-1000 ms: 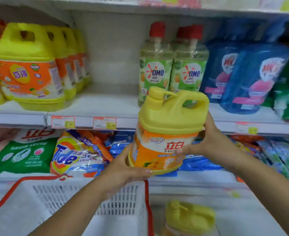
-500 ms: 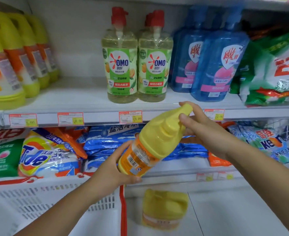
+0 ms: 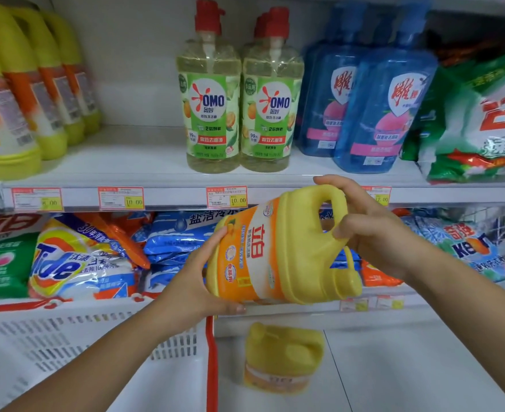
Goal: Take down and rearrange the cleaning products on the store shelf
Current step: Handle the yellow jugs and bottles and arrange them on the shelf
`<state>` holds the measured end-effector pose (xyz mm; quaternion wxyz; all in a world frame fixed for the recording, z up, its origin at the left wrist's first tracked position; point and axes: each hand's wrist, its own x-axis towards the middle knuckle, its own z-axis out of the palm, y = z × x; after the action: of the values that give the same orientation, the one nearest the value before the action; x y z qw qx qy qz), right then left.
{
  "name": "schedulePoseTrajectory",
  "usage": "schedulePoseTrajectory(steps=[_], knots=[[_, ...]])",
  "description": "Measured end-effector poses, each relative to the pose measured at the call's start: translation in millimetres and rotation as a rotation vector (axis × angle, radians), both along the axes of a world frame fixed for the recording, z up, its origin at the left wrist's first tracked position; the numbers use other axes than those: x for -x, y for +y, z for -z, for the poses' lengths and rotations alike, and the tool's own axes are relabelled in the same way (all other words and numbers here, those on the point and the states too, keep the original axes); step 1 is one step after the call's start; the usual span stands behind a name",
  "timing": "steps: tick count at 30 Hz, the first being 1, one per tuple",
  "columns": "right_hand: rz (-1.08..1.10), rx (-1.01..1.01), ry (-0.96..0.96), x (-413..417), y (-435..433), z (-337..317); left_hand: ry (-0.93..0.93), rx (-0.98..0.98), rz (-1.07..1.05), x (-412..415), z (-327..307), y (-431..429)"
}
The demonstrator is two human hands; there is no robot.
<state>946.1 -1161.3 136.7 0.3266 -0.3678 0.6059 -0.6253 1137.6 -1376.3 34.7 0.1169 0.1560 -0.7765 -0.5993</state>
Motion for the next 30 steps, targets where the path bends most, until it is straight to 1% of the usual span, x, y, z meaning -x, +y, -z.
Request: schedulePoseTrajectory(steps=[6,8,12,13,14,15,17,18,19,21,23,24,26,27,30], knots=[[-0.068,0.017,0.006,-0.4,2.0,-1.0,-0.044,-0.006,-0.02,-3.0,-2.4,2.0],[-0.099,0.01,0.001,0.5,3.6,-1.8,-0.05,-0.044,-0.005,-5.1,-5.2,1.6],[-0.316,0.013,-0.084,8.7,8.9,-3.3,-0.042,-0.139,0.057,-12.6,-12.5,-5.4],[-0.339,0.013,-0.1,9.4,9.9,-4.8,-0.021,-0.183,0.081,-14.5,-14.0,-9.3],[-0.305,0.002,-0.085,9.3,10.3,-6.7,0.005,-0.241,0.1,-16.5,-15.6,-14.3],[-0.228,-0.02,-0.014,7.4,8.8,-8.6,0.029,-0.312,0.112,-18.4,-17.4,-19.3],[-0.02,-0.095,0.236,0.3,-0.6,-12.6,0.041,-0.449,0.132,-22.5,-22.6,-26.6],[0.068,-0.113,0.332,-4.5,-7.5,-14.9,0.035,-0.486,0.156,-24.6,-25.3,-28.0],[0.135,-0.105,0.368,-11.0,-16.5,-17.7,0.028,-0.497,0.183,-26.8,-26.8,-28.4],[0.256,-0.095,0.364,-25.9,-33.2,-24.3,-0.015,-0.461,0.234,-32.4,-32.2,-23.4],[0.371,-0.147,0.42,-34.8,-47.8,-30.1,-0.078,-0.344,0.251,-34.8,-36.2,-15.1],[0.408,-0.184,0.449,-39.3,-53.9,-33.9,-0.102,-0.283,0.215,-34.4,-36.8,-11.5],[0.416,-0.217,0.475,-49.6,-63.9,-40.9,-0.091,-0.221,0.081,-34.9,-38.3,-9.2],[0.382,-0.206,0.466,-54.7,-67.4,-44.4,-0.071,-0.221,0.03,-37.0,-38.2,-12.8],[0.162,-0.116,0.363,-65.1,-75.5,-49.7,-0.031,-0.272,-0.035,-49.6,-41.7,-34.0]])
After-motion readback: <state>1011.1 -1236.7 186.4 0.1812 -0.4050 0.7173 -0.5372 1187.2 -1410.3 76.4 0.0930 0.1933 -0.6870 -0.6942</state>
